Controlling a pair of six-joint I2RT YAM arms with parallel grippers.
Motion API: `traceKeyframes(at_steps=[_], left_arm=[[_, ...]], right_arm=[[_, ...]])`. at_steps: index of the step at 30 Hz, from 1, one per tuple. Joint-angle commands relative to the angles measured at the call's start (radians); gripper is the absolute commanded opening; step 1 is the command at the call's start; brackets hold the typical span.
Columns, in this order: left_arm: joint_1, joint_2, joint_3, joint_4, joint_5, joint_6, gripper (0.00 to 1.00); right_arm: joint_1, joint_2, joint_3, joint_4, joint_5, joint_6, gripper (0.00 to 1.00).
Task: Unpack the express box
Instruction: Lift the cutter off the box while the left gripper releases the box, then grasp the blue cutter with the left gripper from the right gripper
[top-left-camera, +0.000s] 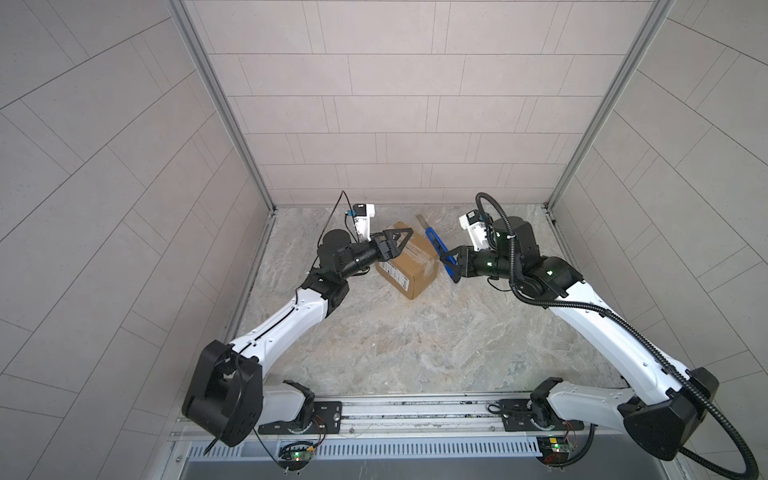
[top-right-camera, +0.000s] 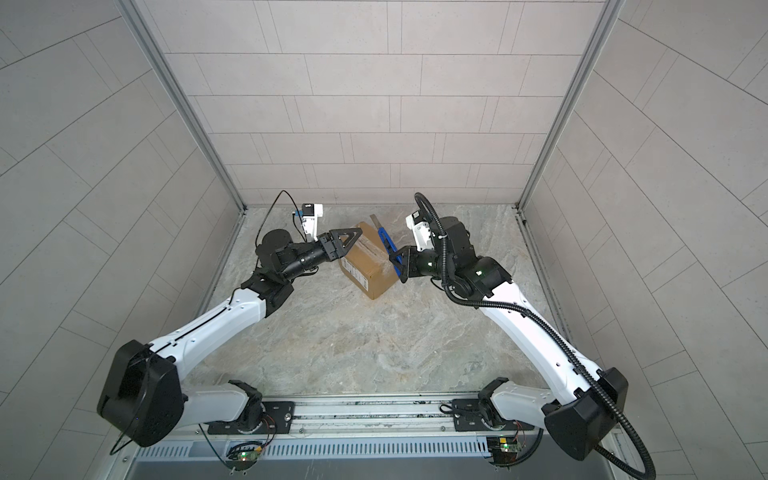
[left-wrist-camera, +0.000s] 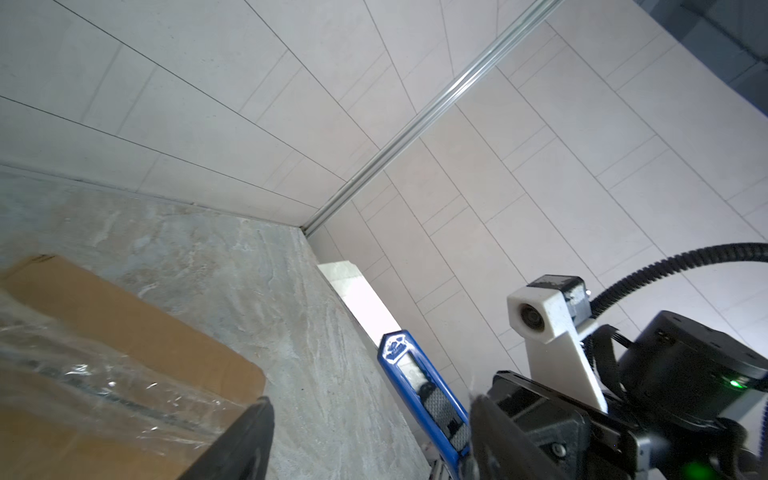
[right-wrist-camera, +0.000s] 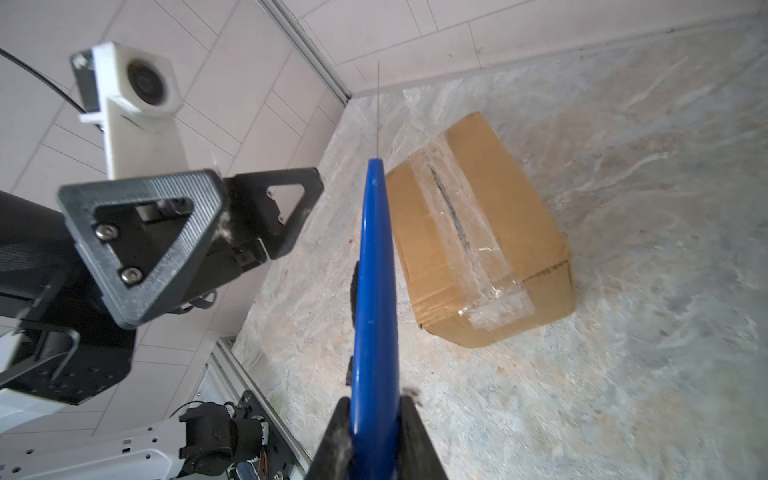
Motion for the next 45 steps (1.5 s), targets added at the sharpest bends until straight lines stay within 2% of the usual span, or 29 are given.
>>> traceKeyframes(at_steps=[1, 6, 15, 23, 33, 41, 45], left_arm=[[-0.007, 0.014, -0.002, 0.161, 0.081, -0.049, 0.77], [-0.014, 0.051, 0.018, 0.251, 0.117, -0.102, 0.74], [-0.046, 0.102, 0.079, 0.282, 0.147, -0.126, 0.69], [-0.046, 0.162, 0.112, 0.404, 0.164, -0.206, 0.55], [-0.049, 0.184, 0.132, 0.42, 0.18, -0.219, 0.4], [-0.052, 0.196, 0.14, 0.423, 0.192, -0.226, 0.37], [-0.052, 0.198, 0.138, 0.427, 0.184, -0.23, 0.25]], right_arm=[[-0.003, -0.039, -0.007, 0.152, -0.057, 0.052, 0.0], [-0.004, -0.041, -0.037, 0.229, -0.094, 0.091, 0.0], [-0.001, -0.03, -0.069, 0.312, -0.156, 0.135, 0.0], [0.0, -0.029, -0.083, 0.326, -0.175, 0.144, 0.0], [-0.001, -0.015, -0.089, 0.343, -0.179, 0.153, 0.0], [0.0, -0.001, -0.087, 0.355, -0.187, 0.164, 0.0], [-0.001, -0.002, -0.089, 0.348, -0.187, 0.162, 0.0]])
